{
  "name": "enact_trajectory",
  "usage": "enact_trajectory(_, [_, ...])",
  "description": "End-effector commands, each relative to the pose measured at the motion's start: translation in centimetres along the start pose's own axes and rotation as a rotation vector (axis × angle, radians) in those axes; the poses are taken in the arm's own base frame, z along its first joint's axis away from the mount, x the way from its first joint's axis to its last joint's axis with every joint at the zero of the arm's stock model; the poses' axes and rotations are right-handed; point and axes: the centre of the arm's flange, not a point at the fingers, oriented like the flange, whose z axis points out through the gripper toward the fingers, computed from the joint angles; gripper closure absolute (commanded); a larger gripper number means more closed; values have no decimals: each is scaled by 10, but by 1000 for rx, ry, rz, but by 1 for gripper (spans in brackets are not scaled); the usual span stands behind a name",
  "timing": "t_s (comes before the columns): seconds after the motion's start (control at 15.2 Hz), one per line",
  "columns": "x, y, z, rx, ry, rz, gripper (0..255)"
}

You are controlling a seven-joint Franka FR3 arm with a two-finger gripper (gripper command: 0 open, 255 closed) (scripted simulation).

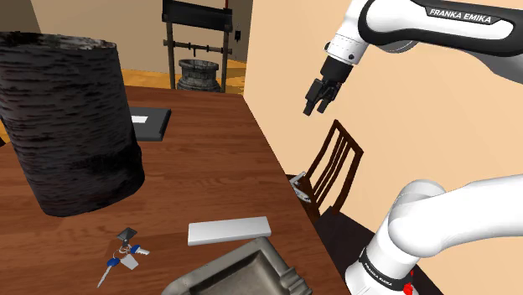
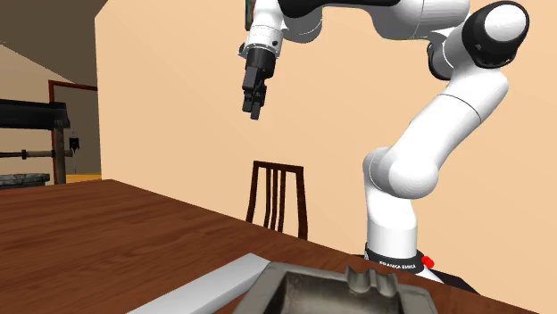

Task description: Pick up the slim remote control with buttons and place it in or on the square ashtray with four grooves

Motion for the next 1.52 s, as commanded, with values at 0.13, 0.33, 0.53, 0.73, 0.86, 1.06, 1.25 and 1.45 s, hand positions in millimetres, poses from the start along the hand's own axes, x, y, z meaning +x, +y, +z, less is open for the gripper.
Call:
enact_trajectory(0.13, [7, -21, 16, -2, -13, -52, 0])
enact_trajectory(0.33, [16, -52, 41, -5, -33, -131, 0])
enact_trajectory(0.53, [21, -84, 66, -9, -53, -210, 0])
enact_trajectory(0.73, [24, -116, 91, -12, -73, -288, 0])
enact_trajectory(0.86, [24, -137, 108, -14, -86, -340, 0])
enact_trajectory(1.06, [21, -169, 133, -18, -106, -419, 0])
enact_trajectory(1.25, [16, -201, 158, -21, -126, -498, 0])
enact_trajectory(1.45, [7, -231, 183, -24, -146, -576, 0])
